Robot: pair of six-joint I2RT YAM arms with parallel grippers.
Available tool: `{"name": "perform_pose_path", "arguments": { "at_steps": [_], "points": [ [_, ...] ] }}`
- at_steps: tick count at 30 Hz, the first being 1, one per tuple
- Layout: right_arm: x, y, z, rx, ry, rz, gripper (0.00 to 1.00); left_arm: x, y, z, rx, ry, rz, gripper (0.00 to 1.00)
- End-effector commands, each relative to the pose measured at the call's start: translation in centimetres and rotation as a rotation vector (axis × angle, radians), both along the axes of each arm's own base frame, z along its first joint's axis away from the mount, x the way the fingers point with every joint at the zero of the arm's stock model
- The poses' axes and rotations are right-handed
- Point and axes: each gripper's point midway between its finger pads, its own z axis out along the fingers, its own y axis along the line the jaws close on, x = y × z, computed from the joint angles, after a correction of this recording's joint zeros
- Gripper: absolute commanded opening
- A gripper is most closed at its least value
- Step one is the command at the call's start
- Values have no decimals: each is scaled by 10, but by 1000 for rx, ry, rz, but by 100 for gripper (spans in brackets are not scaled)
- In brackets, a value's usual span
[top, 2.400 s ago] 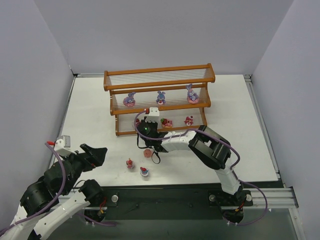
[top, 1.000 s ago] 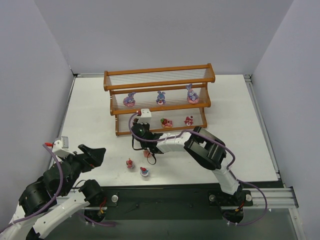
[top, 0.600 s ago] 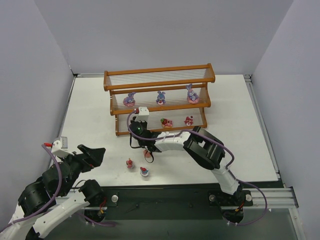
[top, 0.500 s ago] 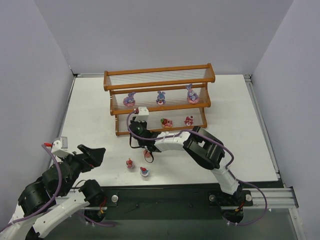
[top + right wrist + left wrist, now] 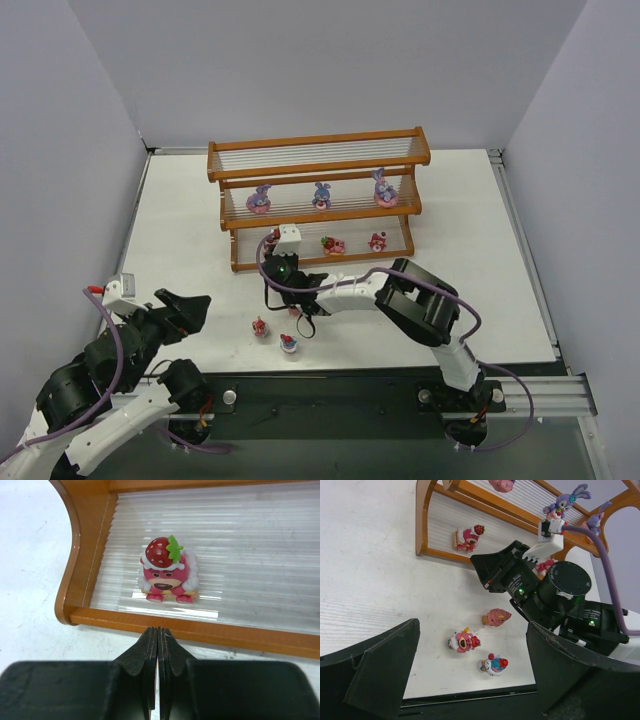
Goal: Place and organize the plastic toys onto the shelf
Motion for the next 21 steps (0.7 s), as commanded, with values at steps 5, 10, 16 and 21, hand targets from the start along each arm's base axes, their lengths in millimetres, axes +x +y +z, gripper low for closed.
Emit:
{"name": "perform_pose_path", "arguments": {
  "at_steps": [5, 10, 16, 21],
  "points": [
    [-1, -35, 73, 74, -100, -96, 0, -3, 5, 12, -35, -26, 7, 97],
    [10, -86, 75, 65, -94, -210, 0, -3, 6, 11, -37, -24, 5, 97],
    [14, -153, 59, 50, -74, -329, 0, -4, 6, 11, -39, -25, 5, 97],
    [26, -190, 41, 45, -52, -399, 0, -3, 6, 11, -38, -23, 10, 97]
  ]
}}
